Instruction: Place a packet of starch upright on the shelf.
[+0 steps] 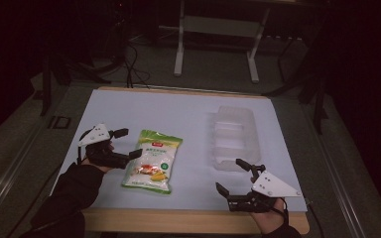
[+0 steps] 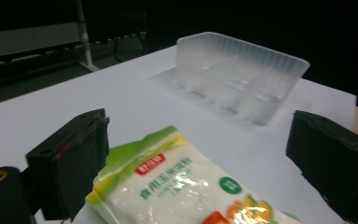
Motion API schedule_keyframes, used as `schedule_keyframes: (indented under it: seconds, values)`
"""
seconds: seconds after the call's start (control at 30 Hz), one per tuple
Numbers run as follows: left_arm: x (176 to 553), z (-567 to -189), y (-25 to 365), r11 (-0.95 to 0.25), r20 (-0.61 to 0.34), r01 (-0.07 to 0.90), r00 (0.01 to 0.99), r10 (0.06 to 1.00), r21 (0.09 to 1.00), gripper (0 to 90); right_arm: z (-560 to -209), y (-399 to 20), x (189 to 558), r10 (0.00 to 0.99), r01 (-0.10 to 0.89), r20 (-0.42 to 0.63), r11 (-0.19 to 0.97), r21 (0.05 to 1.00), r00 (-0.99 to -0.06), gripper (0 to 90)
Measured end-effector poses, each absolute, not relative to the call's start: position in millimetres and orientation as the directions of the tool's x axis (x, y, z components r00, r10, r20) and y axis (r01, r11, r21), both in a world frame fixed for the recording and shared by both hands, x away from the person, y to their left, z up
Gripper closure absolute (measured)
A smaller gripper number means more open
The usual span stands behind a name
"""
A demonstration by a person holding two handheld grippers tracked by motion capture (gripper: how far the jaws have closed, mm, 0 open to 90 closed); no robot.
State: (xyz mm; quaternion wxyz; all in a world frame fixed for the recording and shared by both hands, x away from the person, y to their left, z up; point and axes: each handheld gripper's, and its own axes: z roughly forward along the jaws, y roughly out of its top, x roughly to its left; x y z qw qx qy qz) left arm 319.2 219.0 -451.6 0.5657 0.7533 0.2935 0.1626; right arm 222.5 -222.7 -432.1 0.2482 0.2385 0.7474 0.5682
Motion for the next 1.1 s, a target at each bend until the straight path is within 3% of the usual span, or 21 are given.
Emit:
schedule_keyframes:
  seconds: [0.07, 0.3, 1.1]
  values:
    - [326.4, -454.0, 218.6, -0.187, -0.082, 0.259, 0.763, 0.641, 0.947, 13.2, -432.2, -222.9, 222.7, 0.637, 0.079, -0.095, 0.239, 0.968, -0.765, 9.4]
    - [355.0, -467.0, 217.4, -0.2, -0.081, 0.289, 0.732, 0.676, 0.936, 21.7, -433.2, -222.8, 223.0, 0.639, 0.079, -0.098, 0.242, 0.967, -0.763, 9.4]
    - [432.3, -518.3, 205.6, -0.248, -0.158, 0.495, 0.642, 0.75, 0.833, 24.5, -437.8, -223.8, 226.4, 0.622, 0.11, -0.066, 0.239, 0.965, -0.78, 9.5]
